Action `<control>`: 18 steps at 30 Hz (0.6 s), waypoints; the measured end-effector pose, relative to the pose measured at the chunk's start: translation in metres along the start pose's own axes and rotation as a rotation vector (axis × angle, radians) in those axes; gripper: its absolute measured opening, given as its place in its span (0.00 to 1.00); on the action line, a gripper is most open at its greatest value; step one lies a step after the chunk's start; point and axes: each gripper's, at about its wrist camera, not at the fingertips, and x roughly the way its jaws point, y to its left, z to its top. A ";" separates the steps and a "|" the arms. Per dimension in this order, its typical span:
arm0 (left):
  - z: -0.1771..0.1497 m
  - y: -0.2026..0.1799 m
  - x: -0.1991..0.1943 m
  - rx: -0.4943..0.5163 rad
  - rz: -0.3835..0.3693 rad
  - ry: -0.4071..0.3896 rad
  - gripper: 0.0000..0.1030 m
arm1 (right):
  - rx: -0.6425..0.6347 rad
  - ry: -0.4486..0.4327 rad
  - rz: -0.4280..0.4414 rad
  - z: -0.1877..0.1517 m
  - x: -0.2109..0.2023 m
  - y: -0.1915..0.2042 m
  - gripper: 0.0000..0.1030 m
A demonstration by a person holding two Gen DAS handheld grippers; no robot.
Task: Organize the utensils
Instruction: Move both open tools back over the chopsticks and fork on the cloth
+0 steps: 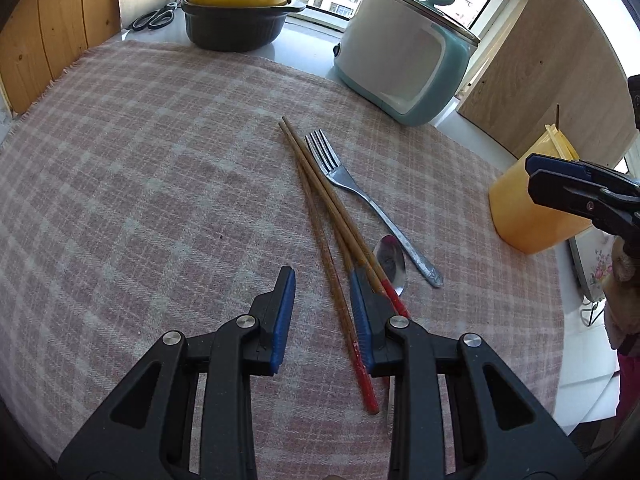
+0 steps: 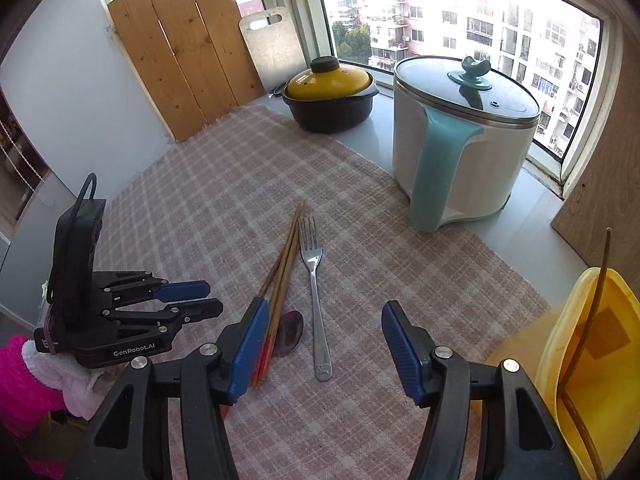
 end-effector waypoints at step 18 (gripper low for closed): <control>0.017 0.000 0.044 -0.058 0.032 0.008 0.27 | -0.032 0.206 0.006 0.030 0.112 -0.003 0.34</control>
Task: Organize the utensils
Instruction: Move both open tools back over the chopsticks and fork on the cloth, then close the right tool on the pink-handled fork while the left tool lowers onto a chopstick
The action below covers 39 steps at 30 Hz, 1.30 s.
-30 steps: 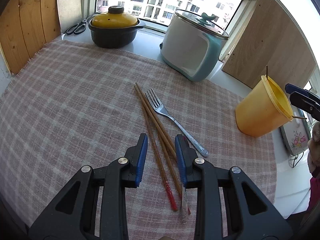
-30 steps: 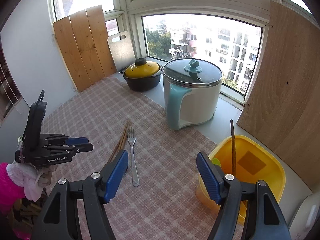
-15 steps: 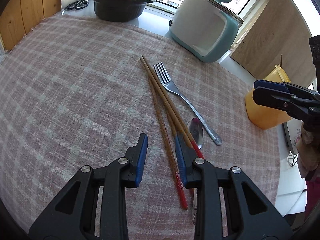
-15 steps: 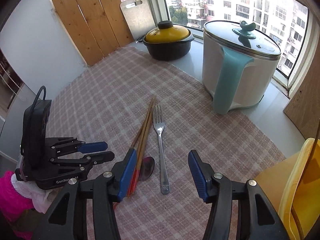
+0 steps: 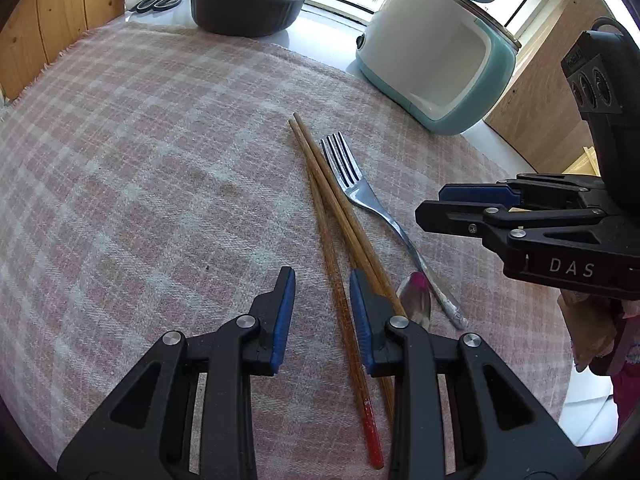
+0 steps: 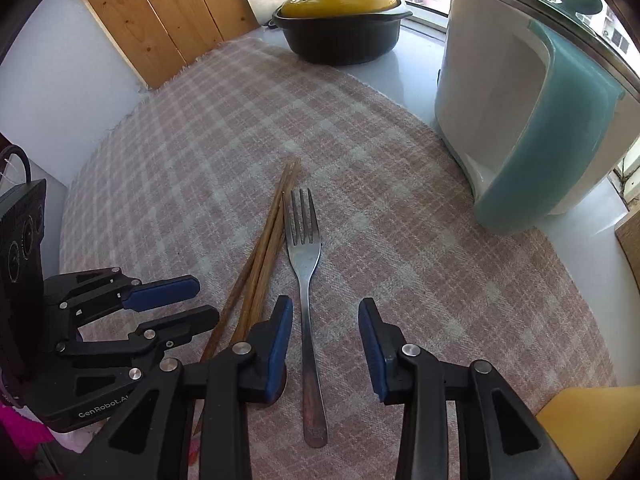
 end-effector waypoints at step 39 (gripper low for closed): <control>0.020 0.022 0.000 -0.042 -0.009 0.008 0.08 | -0.139 -0.026 0.038 0.054 0.048 0.017 0.34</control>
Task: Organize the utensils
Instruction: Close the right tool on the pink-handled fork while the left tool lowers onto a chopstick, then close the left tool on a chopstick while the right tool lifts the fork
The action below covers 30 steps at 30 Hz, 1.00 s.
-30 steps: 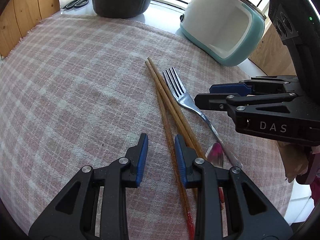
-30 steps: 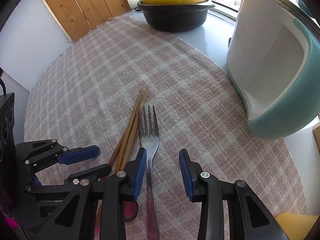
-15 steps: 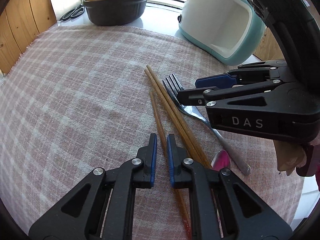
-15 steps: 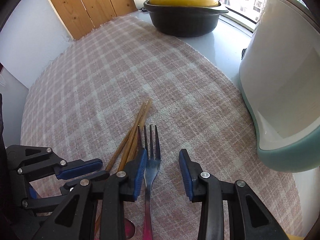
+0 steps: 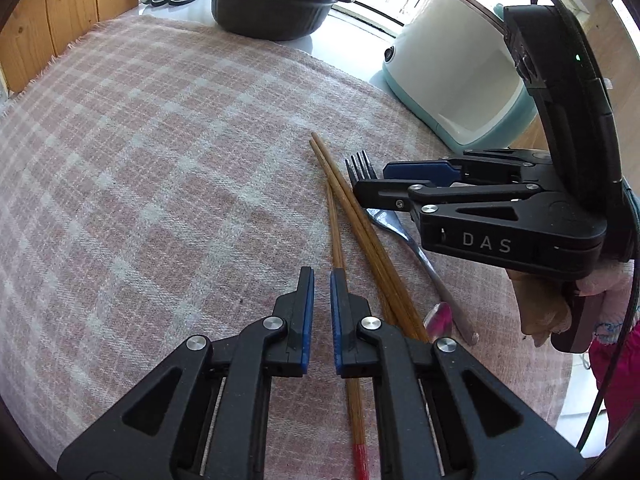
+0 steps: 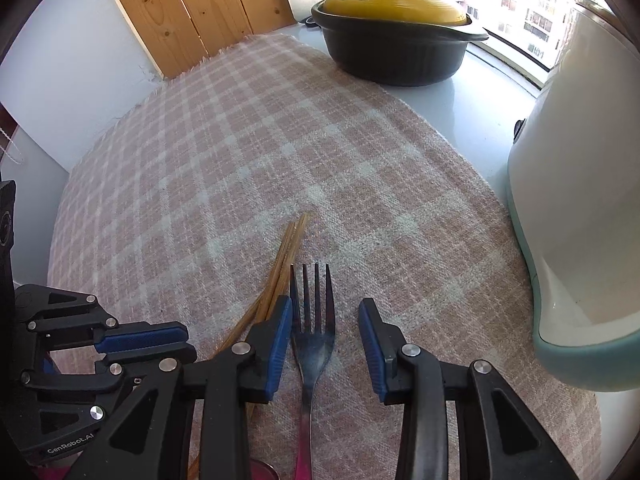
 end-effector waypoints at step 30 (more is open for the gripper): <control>-0.007 -0.002 0.004 0.112 0.135 0.013 0.05 | 0.009 -0.012 -0.009 -0.005 -0.007 -0.003 0.21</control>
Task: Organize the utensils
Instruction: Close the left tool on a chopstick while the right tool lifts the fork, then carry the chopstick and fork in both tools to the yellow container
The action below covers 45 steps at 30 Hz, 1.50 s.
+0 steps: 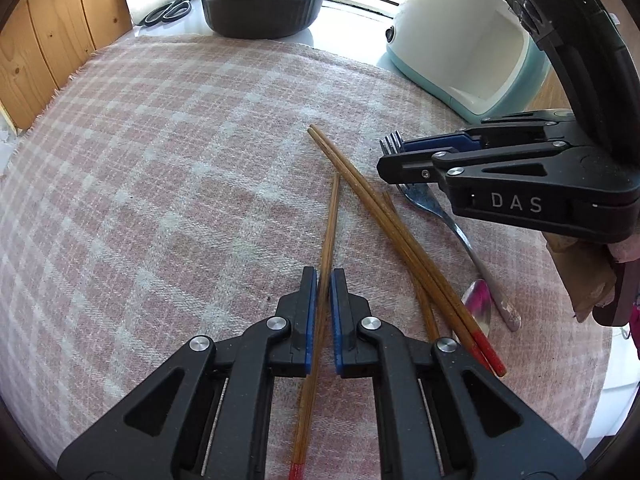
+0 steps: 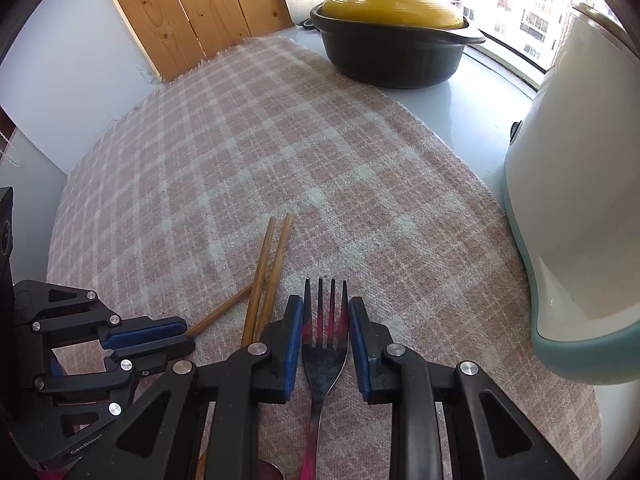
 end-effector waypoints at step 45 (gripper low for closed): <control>0.015 -0.014 -0.116 -0.084 -0.125 -0.258 0.03 | -0.018 -0.277 -0.085 -0.043 -0.142 0.024 0.21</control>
